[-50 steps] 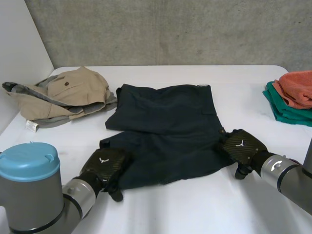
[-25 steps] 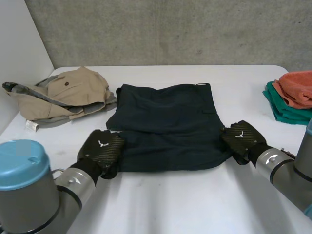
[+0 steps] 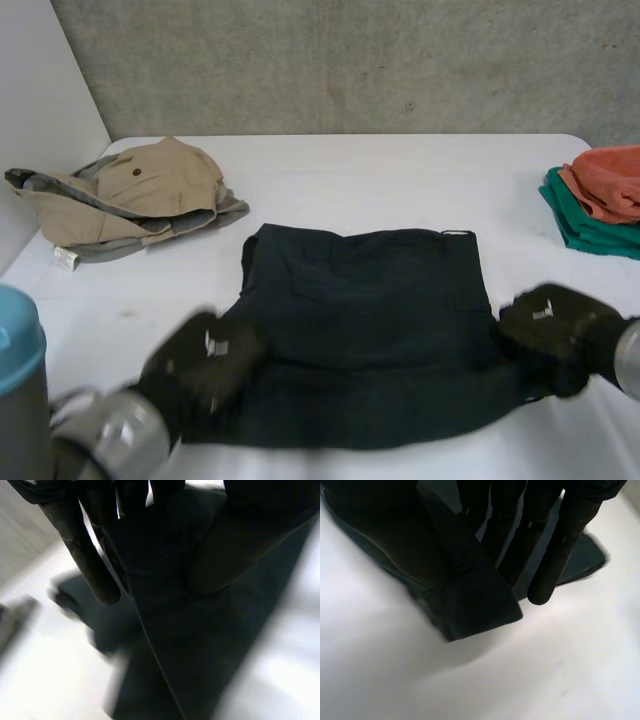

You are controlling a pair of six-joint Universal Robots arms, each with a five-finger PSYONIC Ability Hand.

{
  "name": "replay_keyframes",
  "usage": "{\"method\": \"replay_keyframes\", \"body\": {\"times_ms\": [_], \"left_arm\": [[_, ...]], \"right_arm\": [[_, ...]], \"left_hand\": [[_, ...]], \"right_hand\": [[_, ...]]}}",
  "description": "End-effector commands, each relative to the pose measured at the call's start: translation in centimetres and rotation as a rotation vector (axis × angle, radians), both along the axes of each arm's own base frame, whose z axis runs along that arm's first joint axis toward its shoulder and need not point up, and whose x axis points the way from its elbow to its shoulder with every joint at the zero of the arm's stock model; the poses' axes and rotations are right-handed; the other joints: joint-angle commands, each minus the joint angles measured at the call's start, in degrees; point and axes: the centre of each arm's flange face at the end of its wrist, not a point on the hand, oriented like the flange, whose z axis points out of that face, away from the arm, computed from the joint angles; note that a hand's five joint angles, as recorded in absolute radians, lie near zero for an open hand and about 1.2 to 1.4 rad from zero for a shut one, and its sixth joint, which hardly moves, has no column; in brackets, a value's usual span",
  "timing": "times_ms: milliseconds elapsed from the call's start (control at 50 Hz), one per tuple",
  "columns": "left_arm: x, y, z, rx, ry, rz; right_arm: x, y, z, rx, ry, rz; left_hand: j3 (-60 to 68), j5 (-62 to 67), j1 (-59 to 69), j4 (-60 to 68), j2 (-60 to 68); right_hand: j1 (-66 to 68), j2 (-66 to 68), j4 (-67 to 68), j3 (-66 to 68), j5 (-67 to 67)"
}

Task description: Fold the laundry.

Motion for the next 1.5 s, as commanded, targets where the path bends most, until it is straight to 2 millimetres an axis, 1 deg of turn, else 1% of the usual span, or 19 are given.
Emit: {"method": "replay_keyframes", "body": {"times_ms": [20, 220, 440, 480, 500, 520, 540, 620, 680, 760, 860, 940, 1120, 1160, 1200, 1220, 1320, 1420, 1500], "left_arm": [[-1.9, -8.8, 0.3, -0.277, 0.155, 0.104], [-4.6, -18.5, -2.7, -0.409, 0.114, 0.139], [-7.2, -24.0, -5.9, -0.451, 0.135, 0.14], [-7.5, -24.7, -5.8, -0.469, 0.145, 0.141], [-7.6, -24.9, -5.7, -0.474, 0.149, 0.143], [-7.8, -24.9, -5.4, -0.479, 0.159, 0.139], [-7.9, -24.8, -5.4, -0.482, 0.161, 0.134], [-8.3, -24.0, -5.2, -0.468, 0.167, 0.127], [-7.9, -22.8, -2.5, -0.485, 0.19, 0.129], [-7.0, -20.8, -0.7, -0.468, 0.215, 0.128], [-5.8, -18.2, 0.8, -0.433, 0.253, 0.129], [-5.2, -16.6, 0.9, -0.402, 0.275, 0.129], [-5.5, -15.0, -0.8, -0.336, 0.271, 0.113], [-5.5, -14.9, -0.8, -0.334, 0.27, 0.111], [-5.5, -14.9, -0.9, -0.331, 0.268, 0.111], [-5.5, -14.9, -0.9, -0.331, 0.268, 0.111], [-5.4, -14.7, -1.0, -0.328, 0.266, 0.111], [-5.2, -14.4, -0.4, -0.338, 0.272, 0.114], [-4.8, -14.0, -0.1, -0.341, 0.271, 0.115]], "right_arm": [[2.6, -3.7, -0.4, -0.144, -0.151, -0.052], [7.1, -10.1, -2.0, -0.424, -0.169, -0.115], [10.3, -16.5, -6.3, -0.565, -0.2, -0.136], [10.6, -17.2, -6.6, -0.602, -0.213, -0.141], [10.7, -17.7, -6.5, -0.642, -0.223, -0.156], [10.8, -17.9, -6.4, -0.66, -0.228, -0.167], [10.8, -18.0, -6.3, -0.674, -0.23, -0.177], [10.7, -17.3, -5.2, -0.684, -0.246, -0.211], [9.9, -15.5, -4.0, -0.621, -0.235, -0.217], [8.4, -12.7, -2.1, -0.508, -0.219, -0.21], [6.6, -9.2, -3.1, -0.226, -0.234, -0.225], [4.9, -8.2, -4.9, -0.072, -0.241, -0.271], [4.8, -9.2, -7.4, -0.118, -0.281, -0.255], [5.0, -9.9, -8.9, -0.133, -0.282, -0.26], [4.8, -10.4, -9.4, -0.156, -0.277, -0.277], [4.5, -10.9, -9.1, -0.193, -0.273, -0.298], [3.7, -11.0, -7.8, -0.289, -0.207, -0.324], [0.2, -11.9, -6.0, -0.427, 0.035, -0.304], [-1.1, -12.8, -5.5, -0.518, 0.217, -0.252]], "left_hand": [[11.68, 12.45, 13.39, 11.41, 11.48], [11.68, 12.45, 13.39, 11.41, 11.48], [11.68, 12.45, 13.39, 11.41, 11.48], [-19.57, -18.8, -17.86, -19.85, -19.77], [-41.4, -40.63, -39.69, -41.67, -41.6], [-56.11, -55.33, -54.4, -56.38, -56.31], [-53.42, -52.65, -51.71, -53.7, -53.62], [-58.32, -57.55, -56.61, -58.59, -58.52], [-58.32, -57.55, -56.61, -58.59, -58.52], [-58.32, -57.55, -56.61, -58.59, -58.52], [-58.32, -57.55, -56.61, -58.59, -58.52], [-58.32, -57.55, -56.61, -58.59, -58.52], [-58.32, -57.55, -56.61, -58.59, -58.52], [-58.32, -57.55, -56.61, -58.59, -58.52], [-58.32, -57.55, -56.61, -58.59, -58.52], [-58.32, -57.55, -56.61, -58.59, -58.52], [-58.32, -57.55, -56.61, -58.59, -58.52], [-58.32, -57.55, -56.61, -58.59, -58.52], [-58.32, -57.55, -56.61, -58.59, -58.52]], "right_hand": [[15.61, 12.84, 11.4, 12.43, 13.32], [15.61, 12.84, 11.4, 12.43, 13.32], [15.61, 12.84, 11.4, 12.43, 13.32], [15.61, 12.84, 11.4, 12.43, 13.32], [-23.8, -26.56, -28.01, -26.98, -26.09], [-48.17, -50.94, -52.39, -51.35, -50.46], [-54.39, -57.16, -58.6, -57.57, -56.68], [-54.39, -57.16, -58.6, -57.57, -56.68], [-54.39, -57.16, -58.6, -57.57, -56.68], [-54.39, -57.16, -58.6, -57.57, -56.68], [-46.78, -49.54, -50.99, -49.96, -49.07], [-39.85, -42.62, -44.06, -43.03, -42.14], [-40.18, -42.95, -44.39, -43.36, -42.47], [-25.3, -28.07, -29.52, -28.48, -27.59], [10.75, 7.98, 6.54, 7.57, 8.46], [15.56, 12.8, 11.35, 12.38, 13.27], [15.61, 12.84, 11.4, 12.43, 13.32], [15.61, 12.84, 11.4, 12.43, 13.32], [15.61, 12.84, 11.4, 12.43, 13.32]]}}
